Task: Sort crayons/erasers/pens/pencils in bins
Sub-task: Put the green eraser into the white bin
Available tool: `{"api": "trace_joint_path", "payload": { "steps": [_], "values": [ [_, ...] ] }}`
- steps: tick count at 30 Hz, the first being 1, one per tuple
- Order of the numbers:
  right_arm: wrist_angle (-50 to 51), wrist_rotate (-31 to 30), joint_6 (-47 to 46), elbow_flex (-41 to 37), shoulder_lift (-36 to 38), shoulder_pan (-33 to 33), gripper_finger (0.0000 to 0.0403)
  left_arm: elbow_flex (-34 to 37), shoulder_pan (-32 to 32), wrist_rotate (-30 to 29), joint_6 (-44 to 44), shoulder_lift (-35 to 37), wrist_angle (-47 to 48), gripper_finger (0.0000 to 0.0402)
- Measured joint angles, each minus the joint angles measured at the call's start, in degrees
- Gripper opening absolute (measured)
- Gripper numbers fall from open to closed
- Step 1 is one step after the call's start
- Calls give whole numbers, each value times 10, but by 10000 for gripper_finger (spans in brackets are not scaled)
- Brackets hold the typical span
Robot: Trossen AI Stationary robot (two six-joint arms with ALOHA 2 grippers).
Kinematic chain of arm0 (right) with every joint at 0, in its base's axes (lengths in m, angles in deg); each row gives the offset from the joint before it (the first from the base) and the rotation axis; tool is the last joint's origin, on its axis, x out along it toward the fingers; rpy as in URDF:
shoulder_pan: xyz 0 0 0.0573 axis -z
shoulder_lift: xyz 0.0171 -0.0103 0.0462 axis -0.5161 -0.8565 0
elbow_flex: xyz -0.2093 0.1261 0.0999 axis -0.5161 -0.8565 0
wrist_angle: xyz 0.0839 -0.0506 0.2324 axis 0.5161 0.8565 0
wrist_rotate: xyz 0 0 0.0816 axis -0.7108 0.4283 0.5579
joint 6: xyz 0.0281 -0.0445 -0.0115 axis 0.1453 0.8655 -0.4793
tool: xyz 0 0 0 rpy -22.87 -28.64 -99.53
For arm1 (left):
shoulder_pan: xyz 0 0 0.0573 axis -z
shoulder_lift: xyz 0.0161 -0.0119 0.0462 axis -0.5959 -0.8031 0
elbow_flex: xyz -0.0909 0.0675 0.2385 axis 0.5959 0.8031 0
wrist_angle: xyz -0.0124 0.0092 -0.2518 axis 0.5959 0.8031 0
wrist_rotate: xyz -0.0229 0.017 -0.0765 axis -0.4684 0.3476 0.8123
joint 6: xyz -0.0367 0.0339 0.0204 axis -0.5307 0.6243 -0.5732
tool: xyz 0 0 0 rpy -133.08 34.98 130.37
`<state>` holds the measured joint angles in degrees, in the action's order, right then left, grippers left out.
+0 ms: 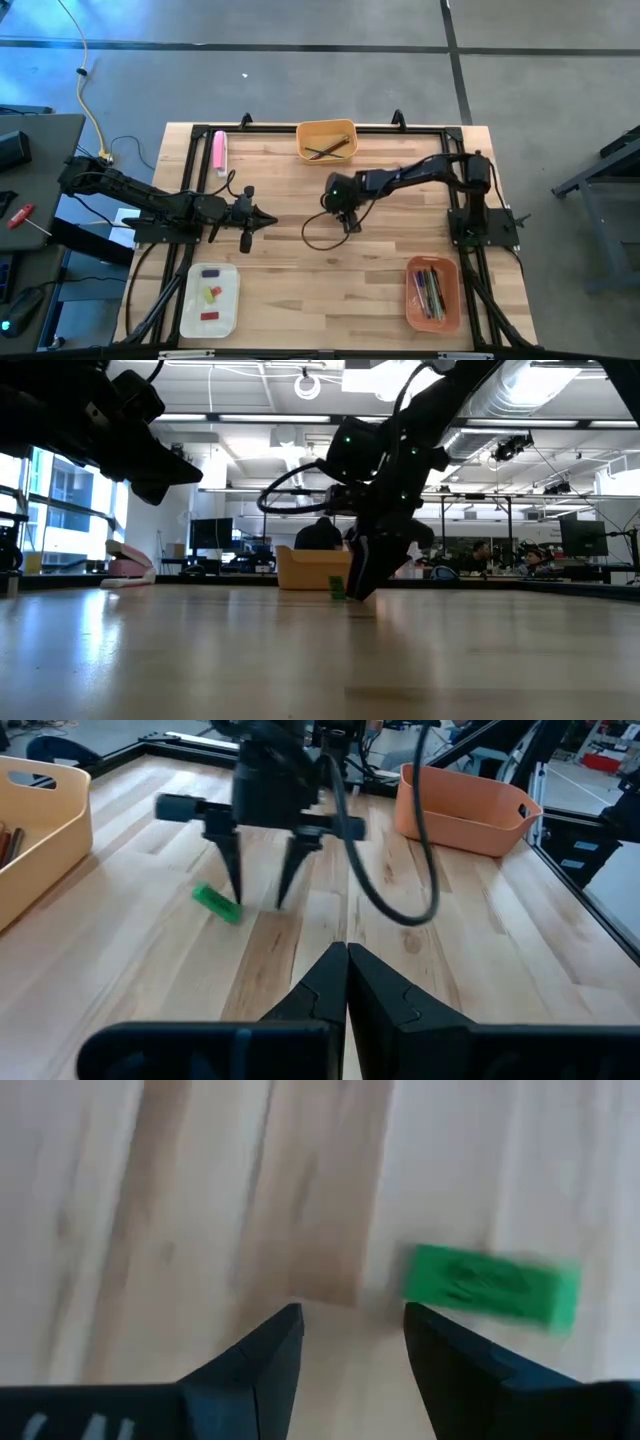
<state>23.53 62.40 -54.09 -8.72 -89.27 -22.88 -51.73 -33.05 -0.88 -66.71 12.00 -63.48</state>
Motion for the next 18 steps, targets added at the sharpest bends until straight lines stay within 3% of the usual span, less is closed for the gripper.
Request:
{"api": "trace_joint_path", "payload": {
  "steps": [12,15,18],
  "values": [
    [-23,-105,-310,-1,0,-12,198,0,0,0,-6,0,0,0],
    [-41,-101,-410,-1,0,-7,205,0,0,0,-6,0,0,0],
    [-68,-92,-438,-1,0,-7,207,0,0,0,-6,0,0,0]
  ]
}}
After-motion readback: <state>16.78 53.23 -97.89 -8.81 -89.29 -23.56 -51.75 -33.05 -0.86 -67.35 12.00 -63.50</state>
